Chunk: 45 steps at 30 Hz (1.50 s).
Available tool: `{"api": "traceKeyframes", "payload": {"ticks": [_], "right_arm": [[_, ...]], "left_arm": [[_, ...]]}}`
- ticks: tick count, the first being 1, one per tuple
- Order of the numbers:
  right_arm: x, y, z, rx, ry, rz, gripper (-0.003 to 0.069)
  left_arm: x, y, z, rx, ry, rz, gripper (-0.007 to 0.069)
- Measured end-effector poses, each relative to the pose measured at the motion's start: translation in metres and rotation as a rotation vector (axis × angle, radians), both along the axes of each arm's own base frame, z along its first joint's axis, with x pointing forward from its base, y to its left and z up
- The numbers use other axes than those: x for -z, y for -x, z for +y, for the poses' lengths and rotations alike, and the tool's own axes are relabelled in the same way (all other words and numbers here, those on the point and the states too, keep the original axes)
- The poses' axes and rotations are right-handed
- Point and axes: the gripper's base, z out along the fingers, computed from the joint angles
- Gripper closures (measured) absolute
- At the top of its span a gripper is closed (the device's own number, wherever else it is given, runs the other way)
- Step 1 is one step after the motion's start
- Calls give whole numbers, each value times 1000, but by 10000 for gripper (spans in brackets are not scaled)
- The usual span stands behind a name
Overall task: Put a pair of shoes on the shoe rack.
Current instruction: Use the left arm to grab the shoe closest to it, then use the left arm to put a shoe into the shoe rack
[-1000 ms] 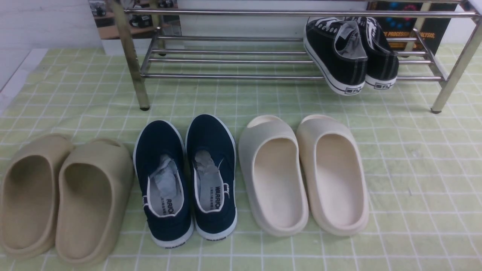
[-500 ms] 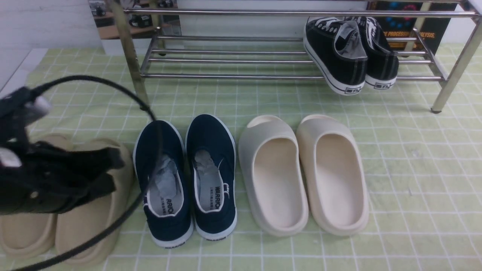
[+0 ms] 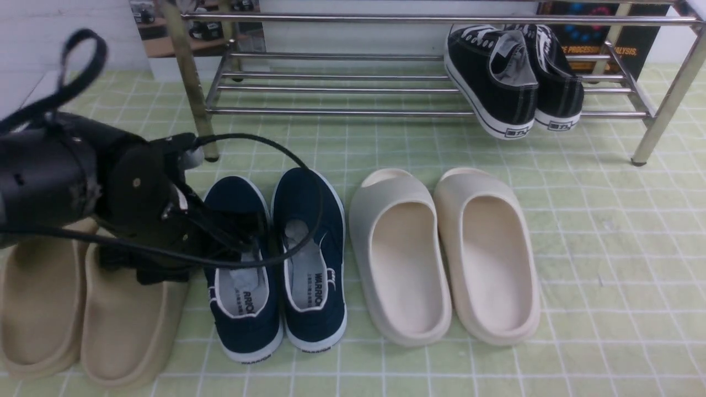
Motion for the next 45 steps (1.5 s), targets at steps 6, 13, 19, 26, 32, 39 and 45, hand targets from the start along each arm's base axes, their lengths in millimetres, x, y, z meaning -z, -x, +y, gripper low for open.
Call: {"api": "traceKeyframes", "payload": {"ticks": [6,13,19,26,32,39,45], "right_arm": [[0,0,0,0,0,0,638],[0,0,0,0,0,0,637],[0,0,0,0,0,0,633],[0,0,0,0,0,0,631],[0,0,0,0,0,0,622],[0,0,0,0,0,0,617],[0,0,0,0,0,0,610]], "left_arm": [[33,-16,-2,-31,-36,26,512],[-10,-14,1,2,-80,2,627],[-90,-40,-6,123,-128,-108,627],[-102,-111,-33,190,-144,-105,627],[-82,-186,-55,211,-159,-106,627],[-70,-232,-44,130,-115,-260,627],[-55,-250,-39,119,-122,-347,592]]}}
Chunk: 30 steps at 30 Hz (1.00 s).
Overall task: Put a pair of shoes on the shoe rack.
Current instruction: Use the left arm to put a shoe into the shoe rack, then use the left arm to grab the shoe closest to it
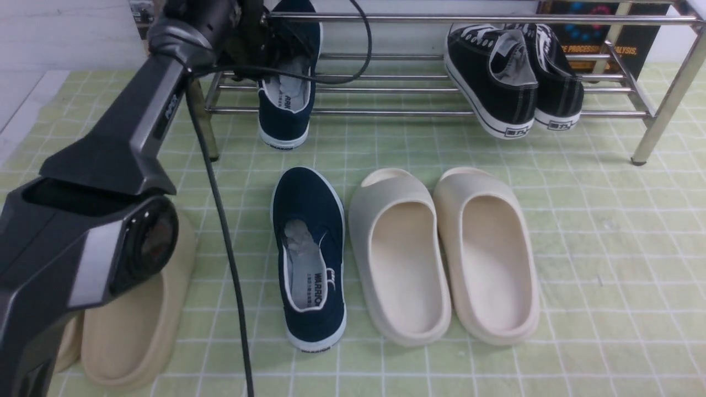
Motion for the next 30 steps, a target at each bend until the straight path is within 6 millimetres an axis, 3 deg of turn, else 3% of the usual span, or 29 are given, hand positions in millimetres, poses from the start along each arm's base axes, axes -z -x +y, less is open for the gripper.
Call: {"api": "traceKeyframes", "payload": {"ticks": [1,2,4,5,7,10,11,14,16,17,19,20,21,23,24,25,30], "right_arm": [[0,0,0,0,0,0,608],[0,0,0,0,0,0,608],[0,0,0,0,0,0,603],[0,0,0,0,0,0,603],[0,0,0,0,0,0,601],[0,0,0,0,0,0,599],[0,0,0,0,0,0,596],[0,0,0,0,0,0,589],[0,0,0,0,0,0,587],[0,0,0,0,0,0,586],[0,0,0,0,0,0,582],[0,0,0,0,0,0,582],[0,0,0,0,0,0,578],[0,0,0,0,0,0,573],[0,0,0,0,0,0,573],[0,0,0,0,0,0,571],[0,0,0,0,0,0,566]], "left_arm": [[2,-4,-1,-1,7,-29,526],[2,-4,-1,-2,10,-34,517],[-3,-7,-2,-12,41,-93,361],[-4,-7,-2,-13,43,-95,361],[-8,-3,-1,-29,41,-68,204],[-15,6,2,-39,22,-3,122],[-28,16,5,-32,5,35,89],[-74,42,8,34,-4,35,52],[-94,55,8,70,15,25,49],[-110,70,8,97,50,33,50],[-123,99,8,141,112,92,50],[-123,101,8,144,118,100,50],[-120,123,8,181,153,177,51],[-103,147,8,221,182,288,53],[-101,150,8,225,185,302,53],[-75,167,7,251,214,404,53],[7,187,6,232,301,488,55]]}}
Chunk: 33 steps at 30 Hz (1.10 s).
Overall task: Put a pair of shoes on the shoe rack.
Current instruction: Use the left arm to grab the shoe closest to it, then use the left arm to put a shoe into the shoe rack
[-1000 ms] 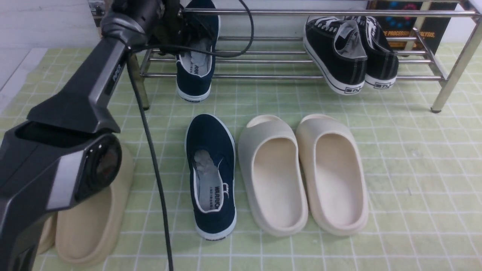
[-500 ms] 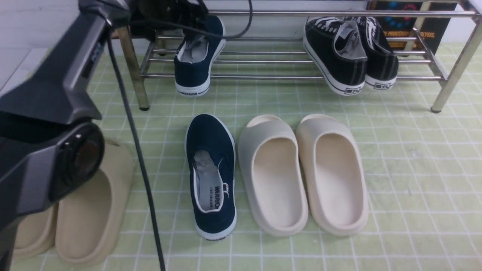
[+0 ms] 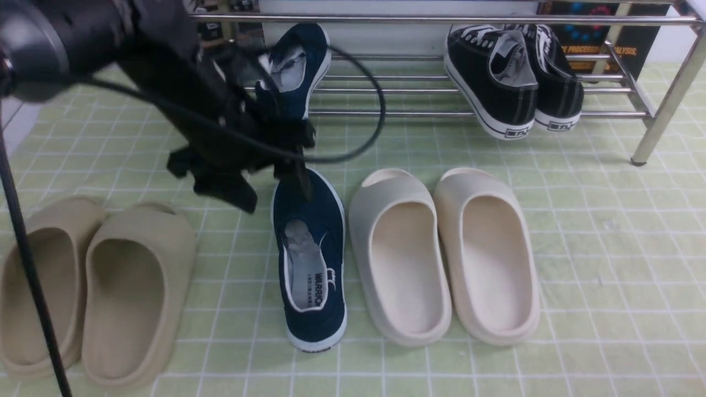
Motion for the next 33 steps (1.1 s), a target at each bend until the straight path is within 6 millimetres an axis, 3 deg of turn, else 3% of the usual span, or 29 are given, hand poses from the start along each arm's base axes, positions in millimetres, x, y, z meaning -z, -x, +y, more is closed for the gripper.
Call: {"api": "traceKeyframes", "payload": {"ticks": [2,5,8,9,12,15,17,22,24,27,33], "right_arm": [[0,0,0,0,0,0,566],[0,0,0,0,0,0,561],[0,0,0,0,0,0,558],[0,0,0,0,0,0,558],[0,0,0,0,0,0,551],[0,0,0,0,0,0,548],[0,0,0,0,0,0,549],[0,0,0,0,0,0,547],[0,0,0,0,0,0,547],[0,0,0,0,0,0,545],[0,0,0,0,0,0,538]], "left_arm": [[15,2,1,-18,0,1,62],[46,1,2,-57,-8,15,130],[65,-3,-1,-60,-19,35,267],[66,-3,-1,-60,-20,35,279],[74,-3,-9,-24,-51,19,524],[67,-3,-9,0,-71,4,633],[54,2,-9,30,-82,8,630],[-13,8,-6,101,-110,-59,630],[-28,4,-7,108,-104,-81,630],[-54,-20,-18,127,-78,-101,630],[-51,-87,-41,115,-52,-140,630]]}}
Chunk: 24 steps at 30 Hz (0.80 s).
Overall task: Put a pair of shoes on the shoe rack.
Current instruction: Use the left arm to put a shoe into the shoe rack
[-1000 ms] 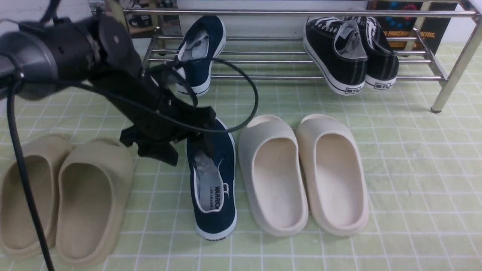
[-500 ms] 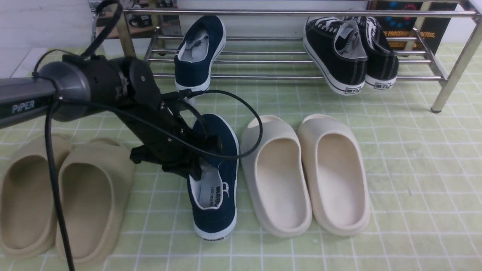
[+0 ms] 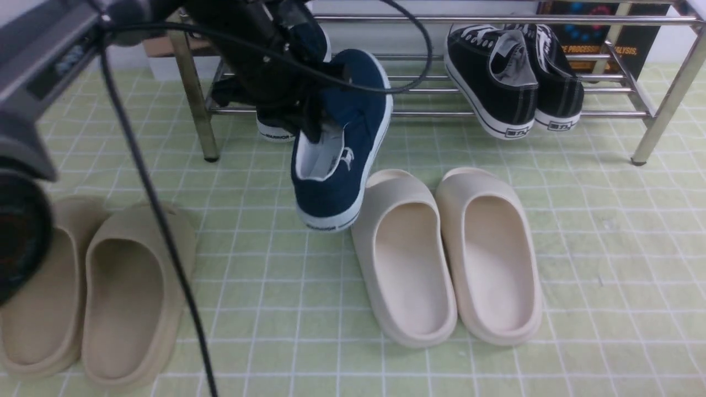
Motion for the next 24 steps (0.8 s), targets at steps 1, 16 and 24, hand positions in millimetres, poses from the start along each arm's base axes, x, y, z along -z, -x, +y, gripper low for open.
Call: {"api": "traceKeyframes", "payload": {"ticks": [1,16,24], "right_arm": [[0,0,0,0,0,0,536],[0,0,0,0,0,0,517],[0,0,0,0,0,0,516]], "left_arm": [[4,-16,-4,-19,7,-33,630],[45,-77,-13,-130,-5,-191,630],[44,-92,-17,-144,46,-354,582]]}}
